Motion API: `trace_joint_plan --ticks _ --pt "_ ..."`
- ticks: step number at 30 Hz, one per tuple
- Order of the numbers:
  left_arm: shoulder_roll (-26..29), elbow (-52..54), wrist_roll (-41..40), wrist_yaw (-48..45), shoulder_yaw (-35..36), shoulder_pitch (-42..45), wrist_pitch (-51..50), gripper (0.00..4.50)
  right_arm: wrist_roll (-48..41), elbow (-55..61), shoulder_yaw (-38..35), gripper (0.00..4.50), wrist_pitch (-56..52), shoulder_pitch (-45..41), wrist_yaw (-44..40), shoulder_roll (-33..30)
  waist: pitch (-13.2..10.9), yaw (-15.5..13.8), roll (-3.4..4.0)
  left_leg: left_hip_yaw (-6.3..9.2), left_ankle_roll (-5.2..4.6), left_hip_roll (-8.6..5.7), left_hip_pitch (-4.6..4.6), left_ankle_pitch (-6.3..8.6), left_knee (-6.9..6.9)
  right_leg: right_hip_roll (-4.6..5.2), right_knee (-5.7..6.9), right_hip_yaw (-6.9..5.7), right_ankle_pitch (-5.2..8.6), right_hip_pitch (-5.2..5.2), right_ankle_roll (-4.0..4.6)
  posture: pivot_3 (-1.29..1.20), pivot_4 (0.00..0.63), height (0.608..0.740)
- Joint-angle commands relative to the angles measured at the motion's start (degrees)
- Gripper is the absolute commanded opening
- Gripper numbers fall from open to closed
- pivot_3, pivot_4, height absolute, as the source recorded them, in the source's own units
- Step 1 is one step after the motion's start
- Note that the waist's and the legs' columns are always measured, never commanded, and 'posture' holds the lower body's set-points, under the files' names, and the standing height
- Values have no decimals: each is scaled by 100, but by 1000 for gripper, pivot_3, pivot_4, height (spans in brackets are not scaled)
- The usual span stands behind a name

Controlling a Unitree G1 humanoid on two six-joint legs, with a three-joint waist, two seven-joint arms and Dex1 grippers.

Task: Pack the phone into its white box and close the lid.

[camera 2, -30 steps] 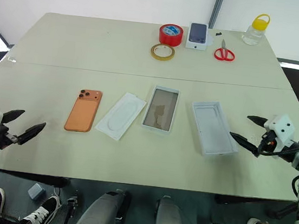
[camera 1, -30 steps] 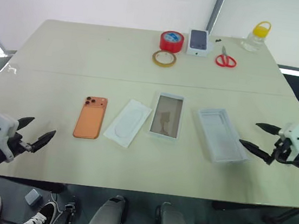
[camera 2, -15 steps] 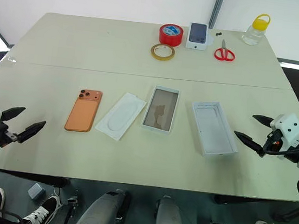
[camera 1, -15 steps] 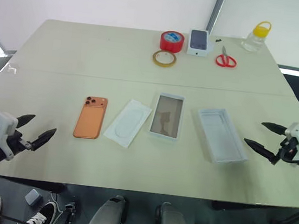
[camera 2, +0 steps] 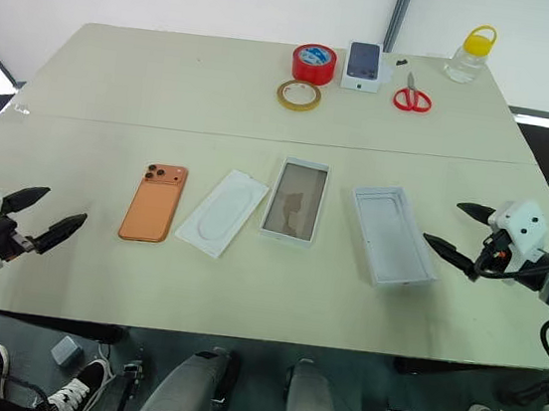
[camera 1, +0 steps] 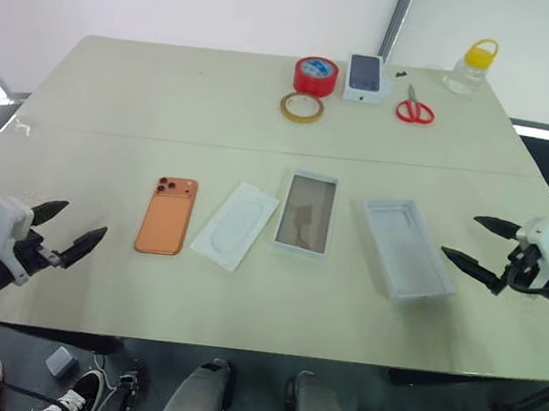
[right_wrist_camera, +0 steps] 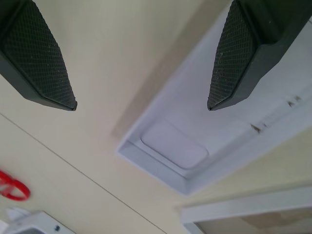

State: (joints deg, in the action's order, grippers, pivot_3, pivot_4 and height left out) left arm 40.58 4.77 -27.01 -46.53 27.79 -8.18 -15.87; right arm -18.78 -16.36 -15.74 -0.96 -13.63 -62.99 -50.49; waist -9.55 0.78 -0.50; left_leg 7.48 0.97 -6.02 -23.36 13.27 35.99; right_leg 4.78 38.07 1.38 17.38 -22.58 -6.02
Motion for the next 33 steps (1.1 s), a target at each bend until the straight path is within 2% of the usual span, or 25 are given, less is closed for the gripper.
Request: trace_joint_plan --ticks 1,4,10,14,19,27,33 --pt "41 570 -240 162 -438 414 -652 4500 -166 686 234 4471 -269 -345 58 130 -1 -7 1 0 0 -1 0 0 1 0 0 1 0 0 -1 0 150 740" --pt "-52 650 -498 244 -810 958 -1266 4500 -167 1161 619 4471 -415 -494 -36 339 -1 -12 1 1 0 -1 -2 0 0 -1 1 -1 -1 -3 -2 0 150 740" --pt "-392 264 -298 535 -1512 1881 -1718 4500 -139 1503 1130 4471 -594 -953 -62 655 -2 -5 0 2 1 -4 -2 -1 3 -2 2 -1 -2 -4 -4 0 150 740" --pt "-844 -222 -448 628 -1849 2521 -2142 4500 -114 2003 1420 4471 -690 -957 -81 780 -2 -16 -1 6 4 -3 -2 -2 2 -4 6 -5 -2 -6 -4 0 150 740" --pt "-1008 -599 -290 656 -2154 2911 -2500 4500 -147 2306 1518 4471 -824 -874 -13 839 -4 0 -5 6 4 -5 -5 -2 6 -4 5 -3 -2 -7 -4 0 150 740" --pt "-1549 -1147 -670 832 -2202 3376 -3578 4500 -98 2308 1498 4471 -766 -783 79 893 -2 -9 -5 8 6 -6 -4 -4 11 -5 6 -6 -2 -3 -5 0 150 740" --pt "-1711 -1309 -926 971 -2051 3545 -4458 4500 -31 2277 1512 4471 -677 -747 144 915 2 -8 -2 9 8 -6 0 -6 13 -6 9 -6 -2 1 -5 0 150 740"
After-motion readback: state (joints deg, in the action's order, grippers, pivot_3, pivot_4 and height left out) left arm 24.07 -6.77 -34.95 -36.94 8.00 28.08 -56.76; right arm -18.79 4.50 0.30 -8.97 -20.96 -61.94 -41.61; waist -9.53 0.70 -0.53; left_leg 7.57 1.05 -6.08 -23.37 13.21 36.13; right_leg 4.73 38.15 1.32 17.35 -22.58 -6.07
